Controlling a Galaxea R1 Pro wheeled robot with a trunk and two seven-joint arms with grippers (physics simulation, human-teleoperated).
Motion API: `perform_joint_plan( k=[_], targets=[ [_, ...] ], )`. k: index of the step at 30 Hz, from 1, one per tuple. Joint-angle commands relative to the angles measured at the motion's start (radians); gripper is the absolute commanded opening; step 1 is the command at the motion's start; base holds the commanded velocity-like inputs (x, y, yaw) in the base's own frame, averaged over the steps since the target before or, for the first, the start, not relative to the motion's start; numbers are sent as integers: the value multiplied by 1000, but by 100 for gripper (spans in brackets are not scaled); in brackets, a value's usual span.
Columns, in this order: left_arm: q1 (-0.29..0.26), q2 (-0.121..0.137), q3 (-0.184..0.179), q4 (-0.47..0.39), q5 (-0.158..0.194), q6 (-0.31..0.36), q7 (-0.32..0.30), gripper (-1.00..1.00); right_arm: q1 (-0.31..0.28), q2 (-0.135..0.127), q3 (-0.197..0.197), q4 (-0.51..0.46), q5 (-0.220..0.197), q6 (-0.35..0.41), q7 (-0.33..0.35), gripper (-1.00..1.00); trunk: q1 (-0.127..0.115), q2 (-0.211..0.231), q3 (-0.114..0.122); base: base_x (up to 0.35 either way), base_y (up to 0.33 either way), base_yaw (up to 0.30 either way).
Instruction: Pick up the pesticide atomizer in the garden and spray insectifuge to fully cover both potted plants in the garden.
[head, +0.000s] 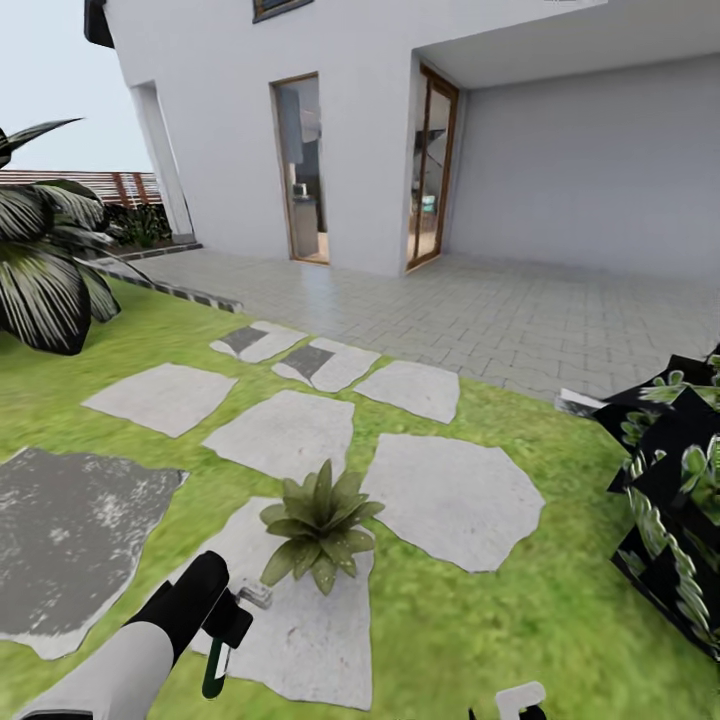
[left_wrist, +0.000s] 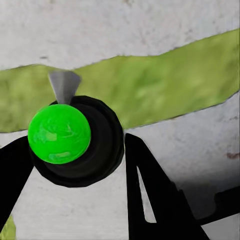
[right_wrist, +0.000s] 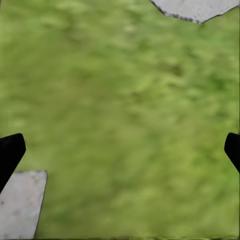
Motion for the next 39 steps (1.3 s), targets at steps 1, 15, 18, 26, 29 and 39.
perform_joint_plan(
  k=[1,15,18,26,29,39],
  targets=[
    [0,1,-2,-2,-8,1,-9,-100,-1,0,8,1,7,-1,-10,100,0,0,-1,-1,336,-291],
    [0,-1,-3,3,-9,1,-9,-100,-1,0,8,1,7,-1,-10,100,0,0,-1,-64,336,-297],
    [0,-1,-3,2,-8,1,-9,-100,-1,0,8,1,7,-1,-10,100,0,0,-1,-3,336,-284],
    [0,-8,-8,9,-16,1,-9,-100,-1,0,8,2,7,-1,-10,100,0,0,-1,-103,260,-182],
    [0,-7,-6,9,-16,1,-9,-100,-1,-1,8,3,8,-1,-10,100,0,0,-1,-38,37,-11],
    [17,6,-10,5,-20,-1,-8,-100,-1,0,8,1,7,-1,-10,100,0,0,-1,-1,1,-12]
  ],
)
